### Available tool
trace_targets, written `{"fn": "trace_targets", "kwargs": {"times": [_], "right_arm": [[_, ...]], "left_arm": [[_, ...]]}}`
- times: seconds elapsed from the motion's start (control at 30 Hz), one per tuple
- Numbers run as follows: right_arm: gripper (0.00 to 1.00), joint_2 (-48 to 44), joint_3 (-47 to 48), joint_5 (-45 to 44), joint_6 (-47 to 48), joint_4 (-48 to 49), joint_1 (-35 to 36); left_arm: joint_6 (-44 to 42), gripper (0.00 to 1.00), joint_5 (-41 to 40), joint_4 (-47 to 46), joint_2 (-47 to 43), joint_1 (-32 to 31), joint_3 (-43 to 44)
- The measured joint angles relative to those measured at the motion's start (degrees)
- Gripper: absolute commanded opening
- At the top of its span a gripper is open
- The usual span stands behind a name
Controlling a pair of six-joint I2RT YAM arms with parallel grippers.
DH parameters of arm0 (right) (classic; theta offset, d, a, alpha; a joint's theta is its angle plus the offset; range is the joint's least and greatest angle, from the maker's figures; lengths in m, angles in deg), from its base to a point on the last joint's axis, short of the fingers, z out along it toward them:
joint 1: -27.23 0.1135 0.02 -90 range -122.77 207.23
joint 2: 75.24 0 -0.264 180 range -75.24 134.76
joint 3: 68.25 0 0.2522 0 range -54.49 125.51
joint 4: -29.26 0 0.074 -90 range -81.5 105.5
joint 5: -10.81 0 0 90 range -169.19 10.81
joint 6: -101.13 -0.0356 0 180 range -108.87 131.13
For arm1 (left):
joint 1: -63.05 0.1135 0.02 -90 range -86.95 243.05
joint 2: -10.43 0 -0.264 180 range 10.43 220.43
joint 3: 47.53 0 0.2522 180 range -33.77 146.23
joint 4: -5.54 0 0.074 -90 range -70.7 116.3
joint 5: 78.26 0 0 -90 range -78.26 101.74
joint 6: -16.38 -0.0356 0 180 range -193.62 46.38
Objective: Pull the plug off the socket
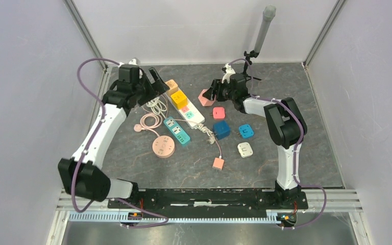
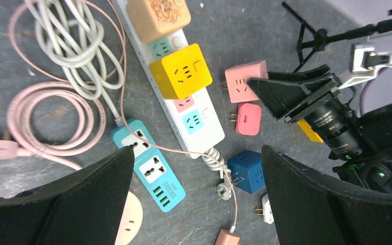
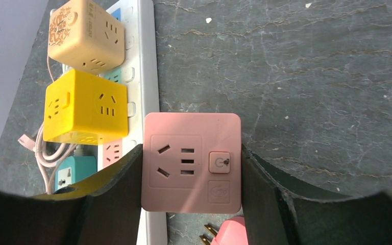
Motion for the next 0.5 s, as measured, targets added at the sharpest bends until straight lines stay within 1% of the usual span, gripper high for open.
{"fn": "trace_targets", "kwargs": {"times": [0.03,0.13,0.3,0.5], "right_arm": [[0.67,0.0,-0.1,-0.2,-0.2,0.2,0.0],[0.77,0.0,-0.8,-1.7,-0.5,0.5,-0.3],[0.92,-0.1,-1.1,-4.8,-0.3,-0.9,-1.1],[0.98,-1.8,-1.6,-7.5,2.1,-2.7,-1.4]], "left_arm": [[-0.6,1.00,-1.1,0.3,-1.9,0.0,0.1],[-1.9,1.00,-3.8,1.7,-6.3,0.0,0.1],[-2.9,1.00,-7.1,3.3,-7.6,0.1,0.0],[-3.8,1.00,-10.1,5.4,-7.6,0.1,-0.2]]}}
